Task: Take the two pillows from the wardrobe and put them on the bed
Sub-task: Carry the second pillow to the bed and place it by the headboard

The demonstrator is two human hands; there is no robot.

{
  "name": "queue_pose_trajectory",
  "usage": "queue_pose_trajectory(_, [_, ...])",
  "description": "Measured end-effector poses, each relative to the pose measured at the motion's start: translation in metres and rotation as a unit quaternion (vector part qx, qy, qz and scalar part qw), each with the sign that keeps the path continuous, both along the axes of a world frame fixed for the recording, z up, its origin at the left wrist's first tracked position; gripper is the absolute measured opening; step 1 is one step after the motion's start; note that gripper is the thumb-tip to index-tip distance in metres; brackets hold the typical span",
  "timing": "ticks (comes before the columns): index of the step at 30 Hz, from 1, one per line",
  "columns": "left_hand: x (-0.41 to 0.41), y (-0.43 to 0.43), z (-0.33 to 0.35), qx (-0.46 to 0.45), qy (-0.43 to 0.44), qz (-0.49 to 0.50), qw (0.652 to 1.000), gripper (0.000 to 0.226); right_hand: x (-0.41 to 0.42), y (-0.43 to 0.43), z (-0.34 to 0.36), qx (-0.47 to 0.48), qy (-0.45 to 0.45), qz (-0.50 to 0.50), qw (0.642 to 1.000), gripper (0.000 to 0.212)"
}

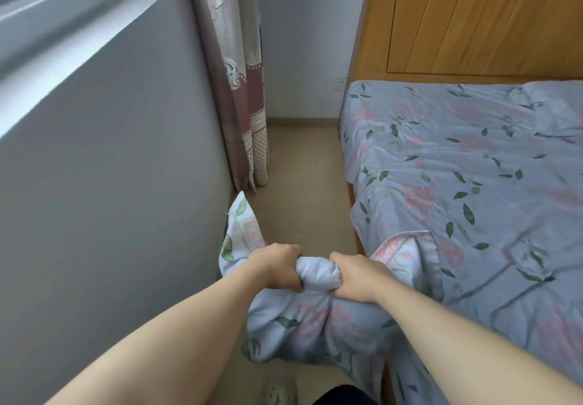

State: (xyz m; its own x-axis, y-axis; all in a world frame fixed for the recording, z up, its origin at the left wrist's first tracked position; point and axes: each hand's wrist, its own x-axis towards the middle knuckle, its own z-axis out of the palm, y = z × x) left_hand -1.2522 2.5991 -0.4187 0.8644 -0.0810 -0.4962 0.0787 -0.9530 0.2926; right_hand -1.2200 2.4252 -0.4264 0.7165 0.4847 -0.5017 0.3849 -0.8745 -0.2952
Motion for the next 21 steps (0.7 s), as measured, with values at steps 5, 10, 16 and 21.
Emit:
queue_pose_trajectory(5, [0.059,0.029,-0.004,-0.002,0.005,0.002,1.000,0.035,0.060,0.029,0.000,0.001,-0.006,0.011,1.000,0.026])
queue_pose_trajectory(10, [0.134,0.041,-0.001,0.004,-0.009,0.001,1.000,0.036,0.133,0.039,-0.004,0.017,0.004,0.007,1.000,0.028])
queue_pose_trajectory(16, [0.259,0.044,-0.009,0.020,0.011,0.003,1.000,0.045,0.256,0.042,-0.015,0.023,0.027,0.001,0.999,0.035])
queue_pose_trajectory(21, [0.355,0.051,-0.004,0.023,0.021,0.027,0.999,0.045,0.359,0.051,-0.004,0.012,0.024,0.025,0.999,0.038])
